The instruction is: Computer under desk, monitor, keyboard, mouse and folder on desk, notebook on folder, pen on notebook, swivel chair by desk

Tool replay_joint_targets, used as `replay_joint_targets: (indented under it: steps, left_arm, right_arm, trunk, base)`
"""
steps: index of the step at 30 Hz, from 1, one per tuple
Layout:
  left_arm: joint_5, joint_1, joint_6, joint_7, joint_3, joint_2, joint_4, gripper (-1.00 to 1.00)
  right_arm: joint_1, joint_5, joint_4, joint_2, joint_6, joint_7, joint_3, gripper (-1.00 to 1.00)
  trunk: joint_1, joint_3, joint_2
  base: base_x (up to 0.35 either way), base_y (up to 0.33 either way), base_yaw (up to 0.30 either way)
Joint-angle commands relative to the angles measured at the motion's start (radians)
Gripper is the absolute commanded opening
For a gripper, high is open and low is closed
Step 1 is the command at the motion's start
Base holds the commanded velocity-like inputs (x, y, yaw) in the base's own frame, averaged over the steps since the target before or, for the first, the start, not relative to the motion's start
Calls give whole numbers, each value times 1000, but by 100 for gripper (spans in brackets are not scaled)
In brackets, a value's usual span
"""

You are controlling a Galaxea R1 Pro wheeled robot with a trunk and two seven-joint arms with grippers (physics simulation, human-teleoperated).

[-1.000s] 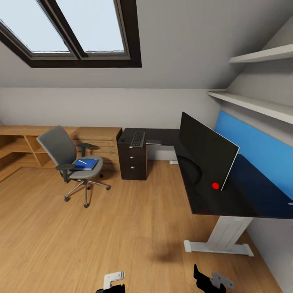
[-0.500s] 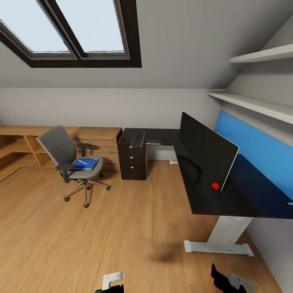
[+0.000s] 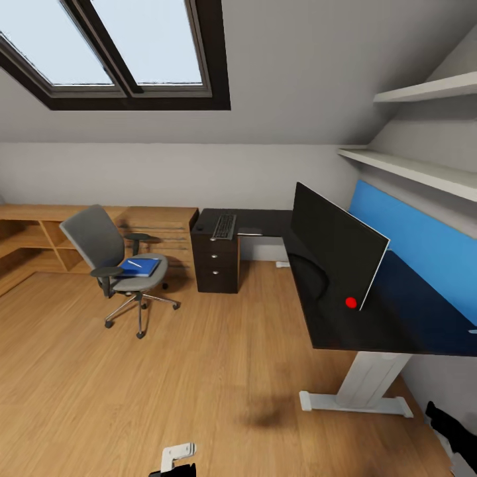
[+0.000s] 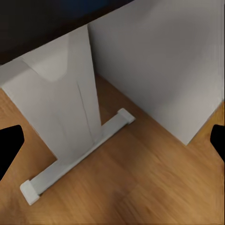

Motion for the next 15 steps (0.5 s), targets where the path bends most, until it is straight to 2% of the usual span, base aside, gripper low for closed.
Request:
replay_joint_targets:
  steps: [1, 4, 9, 11, 15]
  left_arm:
    - [7, -1, -3, 5, -9, 0, 0, 100]
    - [5, -1, -3, 5, -10, -2, 0, 100]
    - [4, -1, -4, 5, -11, -5, 0, 100]
    - [3, -1, -5, 5, -11, -5, 0, 100]
    - [2, -1, -4, 5, -12, -6, 0, 100]
  right_arm:
    - [-1, -10, -24, -8, 22, -13, 4, 100]
    - [-2, -7, -136, -33, 110, -70, 4, 100]
    - [-9, -3, -210, -62, 147, -101, 4, 100]
    - [-37, 1, -224, -77, 156, -110, 5, 100]
    - [-113, 1, -201, -85, 167, -115, 5, 100]
  trunk:
    - [1, -2, -2]
    - [1, -2, -2]
    - [1, -2, -2]
    - [1, -2, -2]
    - [1, -2, -2]
  base:
    - [0, 0, 0]
    - [0, 0, 0]
    - [13, 0, 0]
    - [159, -19, 0]
    - [256, -88, 0]
